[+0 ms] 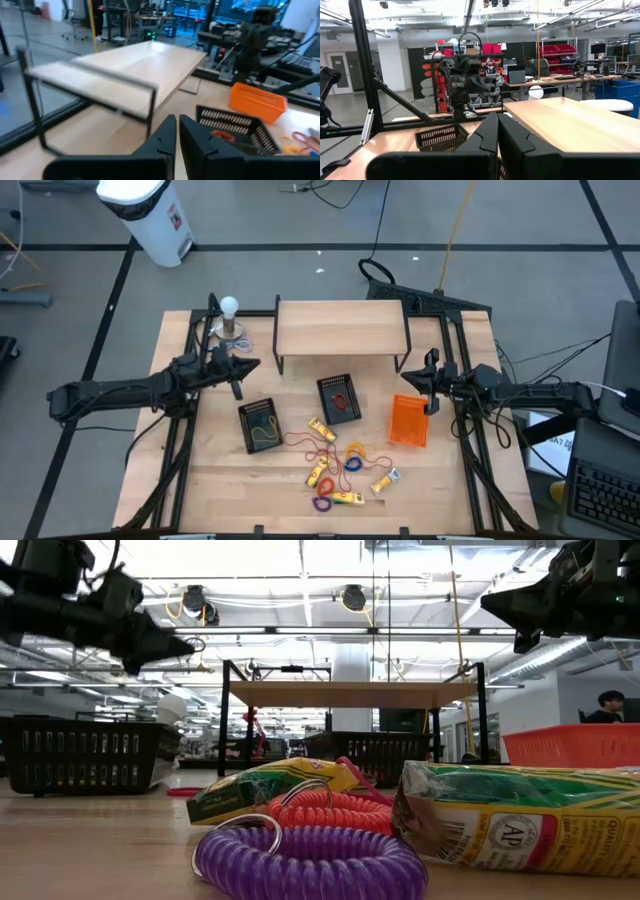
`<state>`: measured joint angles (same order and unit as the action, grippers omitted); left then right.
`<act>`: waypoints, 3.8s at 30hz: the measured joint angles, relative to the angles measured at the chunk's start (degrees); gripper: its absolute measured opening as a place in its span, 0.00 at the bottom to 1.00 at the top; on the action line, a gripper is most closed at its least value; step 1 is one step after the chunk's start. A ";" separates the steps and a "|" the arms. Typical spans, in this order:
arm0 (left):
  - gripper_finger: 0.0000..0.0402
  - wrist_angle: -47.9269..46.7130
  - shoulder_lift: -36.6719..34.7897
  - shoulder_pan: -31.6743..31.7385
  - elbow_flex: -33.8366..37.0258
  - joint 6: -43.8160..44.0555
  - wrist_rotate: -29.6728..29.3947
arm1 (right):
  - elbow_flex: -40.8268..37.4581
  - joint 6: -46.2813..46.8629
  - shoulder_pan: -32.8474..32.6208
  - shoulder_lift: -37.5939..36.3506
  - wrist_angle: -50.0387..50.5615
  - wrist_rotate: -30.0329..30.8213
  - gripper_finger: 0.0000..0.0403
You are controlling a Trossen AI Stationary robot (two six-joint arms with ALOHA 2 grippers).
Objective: Pick & Place Office Desk Supplies
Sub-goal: Put the crayon box into the orange bin
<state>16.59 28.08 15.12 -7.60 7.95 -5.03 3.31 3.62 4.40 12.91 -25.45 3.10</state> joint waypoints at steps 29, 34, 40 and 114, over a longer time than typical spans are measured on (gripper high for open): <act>0.01 5.01 32.17 -16.73 -27.73 -3.15 -4.68 | 0.00 4.02 0.00 0.03 -2.37 0.32 0.00; 0.02 -4.51 41.76 -21.73 -34.73 1.35 -1.10 | 0.00 3.70 0.00 0.02 -3.70 0.20 0.00; 0.01 -18.88 50.92 -30.79 -42.95 12.58 -7.76 | 0.00 3.11 0.00 0.00 -3.93 0.20 0.00; 0.69 -40.05 82.13 -20.01 -63.12 -18.26 10.59 | -0.02 -0.24 0.02 0.00 -12.90 1.37 0.00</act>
<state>-23.45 110.21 -4.89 -70.72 -10.31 5.56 3.29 3.38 4.43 12.91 -38.35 4.47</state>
